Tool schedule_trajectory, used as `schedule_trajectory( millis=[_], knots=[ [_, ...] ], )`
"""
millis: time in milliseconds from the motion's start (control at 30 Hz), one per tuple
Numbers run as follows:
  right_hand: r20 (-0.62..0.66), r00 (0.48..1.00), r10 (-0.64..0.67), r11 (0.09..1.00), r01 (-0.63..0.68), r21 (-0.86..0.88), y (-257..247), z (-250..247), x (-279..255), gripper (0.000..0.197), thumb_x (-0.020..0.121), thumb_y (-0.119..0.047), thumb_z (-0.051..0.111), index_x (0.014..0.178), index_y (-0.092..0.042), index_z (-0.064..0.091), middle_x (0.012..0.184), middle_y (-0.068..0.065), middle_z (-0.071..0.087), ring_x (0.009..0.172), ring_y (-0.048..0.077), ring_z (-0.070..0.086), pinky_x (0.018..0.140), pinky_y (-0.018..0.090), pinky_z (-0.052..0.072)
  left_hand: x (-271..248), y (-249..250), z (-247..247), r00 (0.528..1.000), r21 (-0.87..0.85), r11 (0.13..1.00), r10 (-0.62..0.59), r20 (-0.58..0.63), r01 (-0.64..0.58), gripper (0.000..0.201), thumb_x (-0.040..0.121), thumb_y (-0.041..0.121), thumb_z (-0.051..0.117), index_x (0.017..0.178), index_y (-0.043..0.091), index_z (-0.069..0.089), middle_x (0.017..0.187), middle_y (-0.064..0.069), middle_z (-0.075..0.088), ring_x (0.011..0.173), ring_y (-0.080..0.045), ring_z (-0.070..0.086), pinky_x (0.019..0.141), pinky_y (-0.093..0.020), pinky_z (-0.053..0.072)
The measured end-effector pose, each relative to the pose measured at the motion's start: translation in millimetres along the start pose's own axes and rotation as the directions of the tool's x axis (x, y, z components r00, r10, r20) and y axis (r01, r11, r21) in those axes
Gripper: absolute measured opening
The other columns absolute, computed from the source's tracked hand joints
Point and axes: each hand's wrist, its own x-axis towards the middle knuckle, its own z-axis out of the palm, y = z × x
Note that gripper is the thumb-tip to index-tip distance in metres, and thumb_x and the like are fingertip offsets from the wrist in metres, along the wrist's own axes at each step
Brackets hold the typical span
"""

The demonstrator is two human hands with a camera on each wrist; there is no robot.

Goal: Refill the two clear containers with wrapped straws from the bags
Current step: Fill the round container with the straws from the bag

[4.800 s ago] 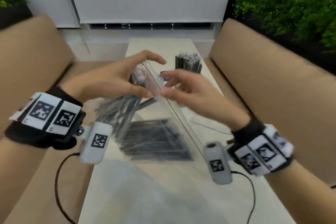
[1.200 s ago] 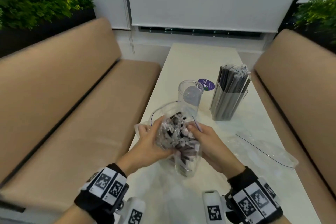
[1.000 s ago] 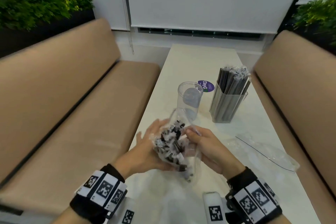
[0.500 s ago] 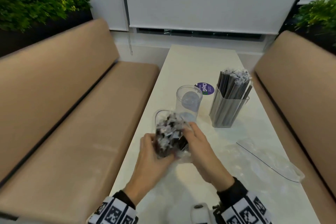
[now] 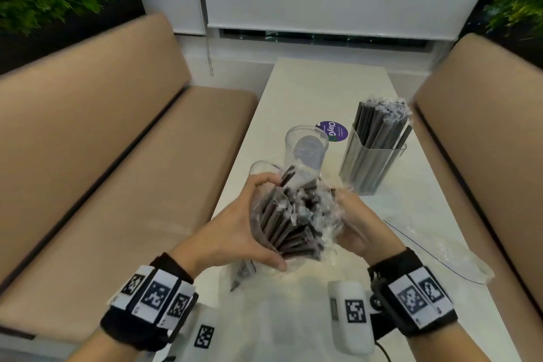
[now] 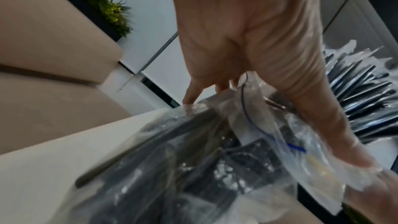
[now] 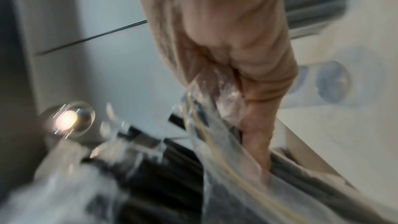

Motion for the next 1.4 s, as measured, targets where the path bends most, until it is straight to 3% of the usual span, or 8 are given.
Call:
schedule_trajectory(
  millis=[100, 200, 367, 500, 633, 833, 1033, 1400],
  knots=[
    [0.185, 0.981, 0.052, 0.981, -0.084, 0.173, 5.1, -7.8, 3.7, 0.040, 0.097, -0.009, 0.049, 0.134, 0.005, 0.053, 0.133, 0.029, 0.057, 0.120, 0.039, 0.060, 0.100, 0.053, 0.051, 0.4, -13.7, 4.7, 0.999, -0.062, 0.997, -0.051, 0.015, 0.052, 0.108, 0.056, 0.001, 0.094, 0.127, 0.056, 0.035, 0.113, 0.041, 0.062, 0.096, 0.007, 0.070, 0.084, -0.010, 0.053],
    [0.137, 0.990, 0.014, 0.983, -0.038, 0.179, 14.1, -14.3, 6.2, 0.030, 0.092, 0.008, 0.047, 0.118, 0.008, 0.061, 0.106, 0.026, 0.067, 0.081, 0.026, 0.073, 0.067, 0.031, 0.064, 1.0, -37.3, 11.7, 0.985, -0.087, 0.987, -0.145, -0.089, 0.138, 0.062, 0.059, 0.005, 0.094, 0.109, 0.030, 0.066, 0.100, 0.017, 0.077, 0.096, 0.002, 0.072, 0.090, -0.026, 0.057],
    [-0.188, 0.941, -0.282, 0.941, 0.233, -0.247, 22.1, -13.6, -8.3, 0.011, 0.097, -0.011, 0.058, 0.102, -0.017, 0.066, 0.108, 0.013, 0.062, 0.082, 0.022, 0.067, 0.062, 0.032, 0.061, -5.0, -68.2, 11.8, 0.914, -0.276, 0.948, -0.246, -0.323, 0.157, 0.043, 0.068, 0.003, 0.087, 0.105, 0.016, 0.070, 0.094, 0.009, 0.079, 0.090, -0.007, 0.075, 0.077, -0.018, 0.058],
    [-0.069, 0.902, -0.425, 0.861, 0.380, -0.337, 8.7, 18.0, -28.3, 0.026, 0.090, -0.042, 0.064, 0.114, -0.032, 0.062, 0.109, -0.002, 0.061, 0.094, 0.019, 0.070, 0.077, 0.035, 0.063, 0.3, -73.3, 18.8, 0.892, -0.253, 0.961, -0.211, -0.400, 0.113, 0.047, 0.066, 0.009, 0.090, 0.109, 0.014, 0.071, 0.101, 0.003, 0.079, 0.096, -0.008, 0.074, 0.080, -0.018, 0.057],
    [-0.069, 0.738, -0.671, 0.625, 0.514, -0.587, 10.0, 32.6, -15.4, 0.022, 0.088, -0.025, 0.071, 0.109, -0.025, 0.068, 0.086, -0.001, 0.074, 0.076, 0.015, 0.073, 0.070, 0.030, 0.061, 5.7, -70.1, 30.1, 0.881, -0.244, 0.966, -0.184, -0.435, 0.081, 0.045, 0.065, 0.006, 0.091, 0.105, 0.011, 0.072, 0.095, 0.001, 0.079, 0.090, -0.006, 0.074, 0.072, -0.014, 0.056],
    [-0.169, 0.897, -0.409, 0.912, 0.401, -0.083, 4.7, 15.7, -8.0, 0.015, 0.098, -0.008, 0.054, 0.091, -0.006, 0.067, 0.078, 0.031, 0.068, 0.068, 0.038, 0.071, 0.051, 0.029, 0.057, -1.8, -63.0, 16.2, 0.903, -0.274, 0.961, -0.159, -0.399, 0.048, 0.036, 0.066, 0.002, 0.087, 0.094, 0.021, 0.071, 0.089, 0.016, 0.078, 0.084, 0.004, 0.072, 0.071, -0.008, 0.054],
    [-0.299, 0.911, -0.285, 0.939, 0.203, -0.276, 48.1, 6.3, 26.2, 0.011, 0.098, -0.006, 0.054, 0.095, -0.001, 0.064, 0.047, 0.000, 0.060, 0.036, 0.008, 0.053, 0.040, 0.019, 0.042, -0.2, -73.6, 25.0, 0.889, -0.295, 0.954, -0.187, -0.418, 0.062, 0.041, 0.065, 0.007, 0.090, 0.102, 0.011, 0.074, 0.096, 0.003, 0.079, 0.091, -0.005, 0.074, 0.075, -0.011, 0.055],
    [0.013, 0.910, -0.414, 0.430, 0.208, -0.878, 44.1, -6.4, 23.1, 0.045, 0.092, -0.008, 0.058, 0.135, -0.018, 0.048, 0.127, 0.005, 0.053, 0.098, 0.014, 0.054, 0.081, 0.018, 0.037, 9.8, -76.2, 14.7, 0.863, -0.244, 0.964, -0.208, -0.461, 0.102, 0.032, 0.069, -0.001, 0.086, 0.090, 0.020, 0.073, 0.078, 0.016, 0.078, 0.077, 0.009, 0.071, 0.063, -0.005, 0.052]
  ],
)
